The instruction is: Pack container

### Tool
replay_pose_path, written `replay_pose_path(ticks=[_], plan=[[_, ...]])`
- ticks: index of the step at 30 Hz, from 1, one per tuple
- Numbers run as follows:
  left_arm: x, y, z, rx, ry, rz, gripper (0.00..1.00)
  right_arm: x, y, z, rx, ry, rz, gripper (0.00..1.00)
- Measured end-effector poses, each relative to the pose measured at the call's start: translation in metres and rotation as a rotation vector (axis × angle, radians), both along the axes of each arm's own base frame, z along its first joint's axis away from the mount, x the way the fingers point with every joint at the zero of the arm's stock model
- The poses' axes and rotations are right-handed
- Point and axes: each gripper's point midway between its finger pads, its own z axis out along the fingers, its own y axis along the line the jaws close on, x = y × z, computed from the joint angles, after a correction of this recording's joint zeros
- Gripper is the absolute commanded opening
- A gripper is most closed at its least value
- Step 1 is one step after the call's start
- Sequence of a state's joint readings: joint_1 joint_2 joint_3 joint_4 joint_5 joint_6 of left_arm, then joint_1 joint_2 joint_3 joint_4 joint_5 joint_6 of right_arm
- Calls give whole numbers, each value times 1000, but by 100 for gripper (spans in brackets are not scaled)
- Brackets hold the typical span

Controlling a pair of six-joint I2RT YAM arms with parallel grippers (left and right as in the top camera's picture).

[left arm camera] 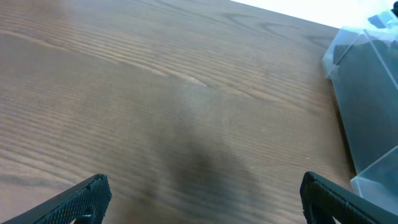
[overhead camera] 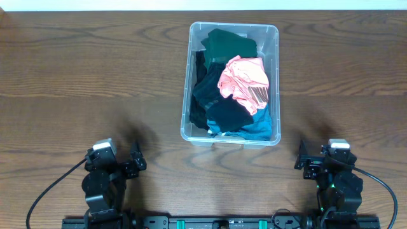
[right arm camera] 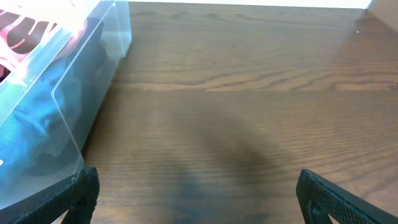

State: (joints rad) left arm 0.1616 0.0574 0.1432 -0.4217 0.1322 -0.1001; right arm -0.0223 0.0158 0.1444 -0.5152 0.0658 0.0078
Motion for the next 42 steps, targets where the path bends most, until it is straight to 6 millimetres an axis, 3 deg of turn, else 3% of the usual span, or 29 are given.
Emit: replay_pose_path(ticks=[9, 42], plan=[[0, -3, 9, 8, -46, -13, 98, 0, 0, 0, 0, 0, 0, 99], [0, -3, 9, 7, -46, -13, 98, 0, 0, 0, 0, 0, 0, 99]])
